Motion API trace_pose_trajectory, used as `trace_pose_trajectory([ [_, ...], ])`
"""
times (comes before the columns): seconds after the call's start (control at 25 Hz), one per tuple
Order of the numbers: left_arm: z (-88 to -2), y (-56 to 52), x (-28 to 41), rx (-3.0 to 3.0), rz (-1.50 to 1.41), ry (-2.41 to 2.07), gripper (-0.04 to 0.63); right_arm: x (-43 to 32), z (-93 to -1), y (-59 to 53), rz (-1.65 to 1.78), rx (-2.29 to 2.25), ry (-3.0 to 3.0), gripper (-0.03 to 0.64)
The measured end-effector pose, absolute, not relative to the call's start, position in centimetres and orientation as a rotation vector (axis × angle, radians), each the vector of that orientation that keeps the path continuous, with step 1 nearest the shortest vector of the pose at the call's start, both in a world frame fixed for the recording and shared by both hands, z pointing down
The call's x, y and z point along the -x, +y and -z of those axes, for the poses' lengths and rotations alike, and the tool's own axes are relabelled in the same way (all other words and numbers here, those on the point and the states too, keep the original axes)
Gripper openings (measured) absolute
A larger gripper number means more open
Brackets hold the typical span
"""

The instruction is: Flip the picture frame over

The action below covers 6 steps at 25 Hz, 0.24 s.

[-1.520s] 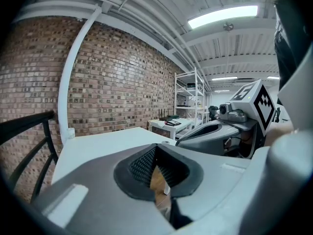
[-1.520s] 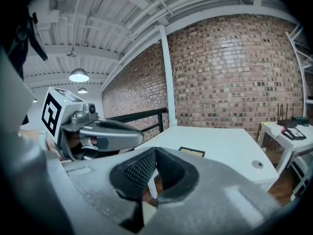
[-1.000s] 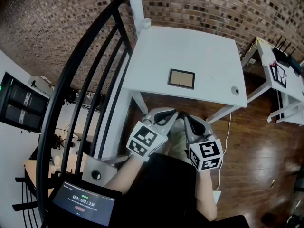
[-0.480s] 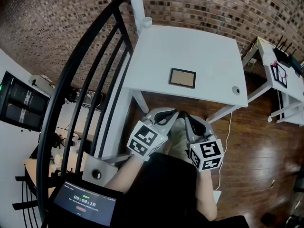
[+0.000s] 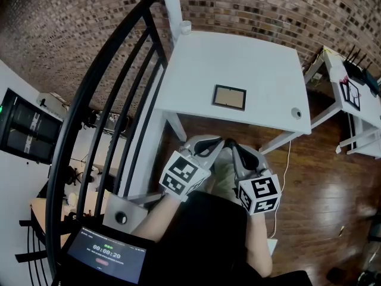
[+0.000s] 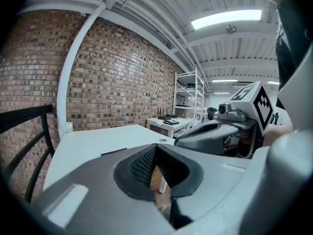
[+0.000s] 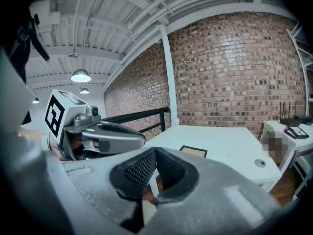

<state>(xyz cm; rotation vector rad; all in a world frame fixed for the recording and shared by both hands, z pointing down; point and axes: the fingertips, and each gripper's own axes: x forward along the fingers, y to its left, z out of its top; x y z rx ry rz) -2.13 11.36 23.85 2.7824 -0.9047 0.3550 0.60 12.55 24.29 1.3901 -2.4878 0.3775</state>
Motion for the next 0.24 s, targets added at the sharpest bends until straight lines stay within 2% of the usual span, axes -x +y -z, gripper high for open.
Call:
trace_pose_trajectory([
  [0.24,-23.88,11.29,2.5,-2.779,-0.353,-0.904,0.015,-0.53,-24.44,12.56,-0.381,-1.394,-2.482,-0.008],
])
